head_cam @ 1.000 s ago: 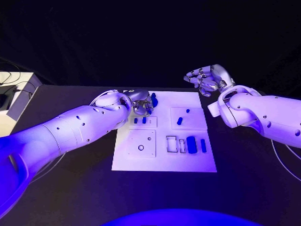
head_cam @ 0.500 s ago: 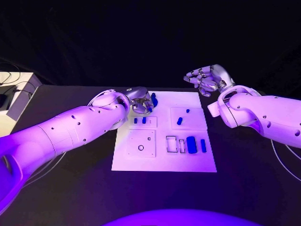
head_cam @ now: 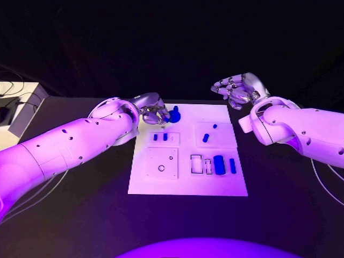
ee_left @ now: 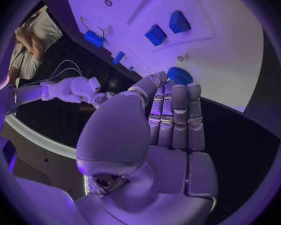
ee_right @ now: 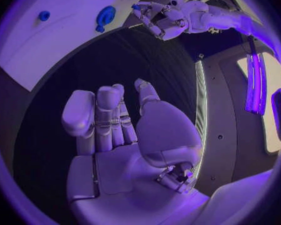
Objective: Assemble the parts on the task board
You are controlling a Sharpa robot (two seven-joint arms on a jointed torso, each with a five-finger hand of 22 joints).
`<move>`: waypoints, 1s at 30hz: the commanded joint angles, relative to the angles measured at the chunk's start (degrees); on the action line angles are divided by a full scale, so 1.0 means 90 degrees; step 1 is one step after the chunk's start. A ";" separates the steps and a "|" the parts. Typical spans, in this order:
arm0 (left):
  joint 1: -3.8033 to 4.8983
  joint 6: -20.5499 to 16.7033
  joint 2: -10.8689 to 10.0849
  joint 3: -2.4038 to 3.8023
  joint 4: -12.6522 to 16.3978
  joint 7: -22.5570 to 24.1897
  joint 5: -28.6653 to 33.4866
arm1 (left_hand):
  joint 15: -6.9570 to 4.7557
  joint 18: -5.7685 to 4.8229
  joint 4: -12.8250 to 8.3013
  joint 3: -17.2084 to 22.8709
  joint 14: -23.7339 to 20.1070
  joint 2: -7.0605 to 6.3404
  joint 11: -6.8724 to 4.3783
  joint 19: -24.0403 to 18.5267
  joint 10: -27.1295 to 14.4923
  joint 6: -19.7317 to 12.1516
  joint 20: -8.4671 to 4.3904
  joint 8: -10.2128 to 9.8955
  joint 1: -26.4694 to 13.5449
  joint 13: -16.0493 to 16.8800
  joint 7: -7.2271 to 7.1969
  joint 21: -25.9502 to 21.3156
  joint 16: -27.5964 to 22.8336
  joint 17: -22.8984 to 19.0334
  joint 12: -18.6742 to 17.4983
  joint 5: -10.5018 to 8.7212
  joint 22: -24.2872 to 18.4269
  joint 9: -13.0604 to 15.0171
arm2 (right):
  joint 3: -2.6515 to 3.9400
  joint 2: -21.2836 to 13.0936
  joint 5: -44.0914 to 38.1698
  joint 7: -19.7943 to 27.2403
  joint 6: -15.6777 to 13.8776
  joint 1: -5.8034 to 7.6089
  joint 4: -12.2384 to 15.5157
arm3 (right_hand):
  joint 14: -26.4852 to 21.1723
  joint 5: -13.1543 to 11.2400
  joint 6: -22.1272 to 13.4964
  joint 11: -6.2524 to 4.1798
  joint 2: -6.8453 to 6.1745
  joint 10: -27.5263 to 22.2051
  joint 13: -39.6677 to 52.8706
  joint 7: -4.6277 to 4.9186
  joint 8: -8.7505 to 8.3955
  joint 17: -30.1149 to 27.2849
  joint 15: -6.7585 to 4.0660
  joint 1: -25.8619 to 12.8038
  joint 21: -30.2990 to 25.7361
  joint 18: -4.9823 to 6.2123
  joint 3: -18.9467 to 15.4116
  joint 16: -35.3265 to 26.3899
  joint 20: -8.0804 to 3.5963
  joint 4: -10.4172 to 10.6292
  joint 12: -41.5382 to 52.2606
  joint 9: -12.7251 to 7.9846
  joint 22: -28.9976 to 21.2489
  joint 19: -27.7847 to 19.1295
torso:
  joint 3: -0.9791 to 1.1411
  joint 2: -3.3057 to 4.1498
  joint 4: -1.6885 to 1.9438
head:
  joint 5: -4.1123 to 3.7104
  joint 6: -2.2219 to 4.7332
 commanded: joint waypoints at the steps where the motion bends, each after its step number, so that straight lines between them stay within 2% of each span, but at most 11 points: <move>1: -0.0005 0.0183 -0.0048 0.0013 0.0056 -0.0142 0.0088 | 0.0029 -0.0006 0.0007 -0.0029 -0.0020 -0.0020 -0.0001 0.0033 -0.0026 -0.0004 0.0013 0.0032 -0.0031 -0.0006 0.0024 -0.0043 -0.0041 0.0007 0.0021 0.0012 -0.0006 0.0011 | 0.0003 -0.0007 -0.0064 0.0053 0.0036 0.0001 0.0008 | 0.0028 0.0035 0.0030 -0.0038 0.0026 -0.0002 0.0007 0.0012 0.0005 0.0010 0.0009 -0.0014 0.0021 0.0061 0.0027 -0.0012 -0.0050 -0.0018 0.0028 -0.0004 0.0667 0.0447 | -0.0005 0.0000 0.0008 | -0.0005 -0.0013; 10: -0.0006 0.0276 -0.0124 -0.0010 -0.0039 -0.0141 -0.0086 | 0.0032 -0.0020 0.0042 -0.0059 -0.0039 -0.0041 0.0006 0.0024 -0.0044 -0.0016 0.0015 0.0031 -0.0004 -0.0006 0.0024 -0.0083 -0.0060 0.0016 0.0023 0.0007 -0.0011 0.0011 | 0.0003 -0.0008 -0.0064 0.0055 0.0034 0.0001 0.0016 | 0.0028 0.0035 0.0030 -0.0038 0.0026 -0.0002 0.0007 0.0012 0.0005 0.0010 0.0009 -0.0014 0.0021 0.0061 0.0027 -0.0012 -0.0050 -0.0018 0.0028 -0.0004 0.0667 0.0447 | 0.0001 0.0008 -0.0005 | 0.0019 0.0001; 20: -0.0021 0.0232 -0.0041 -0.0094 -0.0221 -0.0076 -0.0175 | 0.0033 -0.0019 0.0052 -0.0067 -0.0035 -0.0048 0.0003 0.0035 -0.0038 -0.0010 0.0010 0.0033 0.0013 -0.0006 0.0025 -0.0087 -0.0060 0.0022 0.0024 0.0007 -0.0005 0.0011 | 0.0003 -0.0005 -0.0073 0.0060 0.0033 0.0001 0.0022 | 0.0028 0.0035 0.0030 -0.0038 0.0026 -0.0002 0.0007 0.0012 0.0005 0.0010 0.0009 -0.0014 0.0021 0.0061 0.0027 -0.0012 -0.0050 -0.0018 0.0028 -0.0004 0.0667 0.0447 | -0.0002 0.0017 -0.0006 | 0.0024 -0.0005; 30: -0.0065 0.0226 0.0051 -0.0128 -0.0308 -0.0043 -0.0191 | 0.0033 -0.0019 0.0066 -0.0069 -0.0028 -0.0051 0.0004 0.0045 -0.0042 -0.0015 0.0009 0.0032 0.0024 -0.0006 0.0027 -0.0093 -0.0059 0.0031 0.0024 0.0007 0.0003 0.0011 | 0.0003 0.0000 -0.0082 0.0064 0.0034 0.0001 0.0025 | 0.0028 0.0035 0.0030 -0.0038 0.0026 -0.0002 0.0007 0.0012 0.0005 0.0010 0.0009 -0.0014 0.0021 0.0061 0.0027 -0.0012 -0.0050 -0.0018 0.0028 -0.0004 0.0667 0.0447 | 0.0002 0.0011 -0.0011 | 0.0021 -0.0025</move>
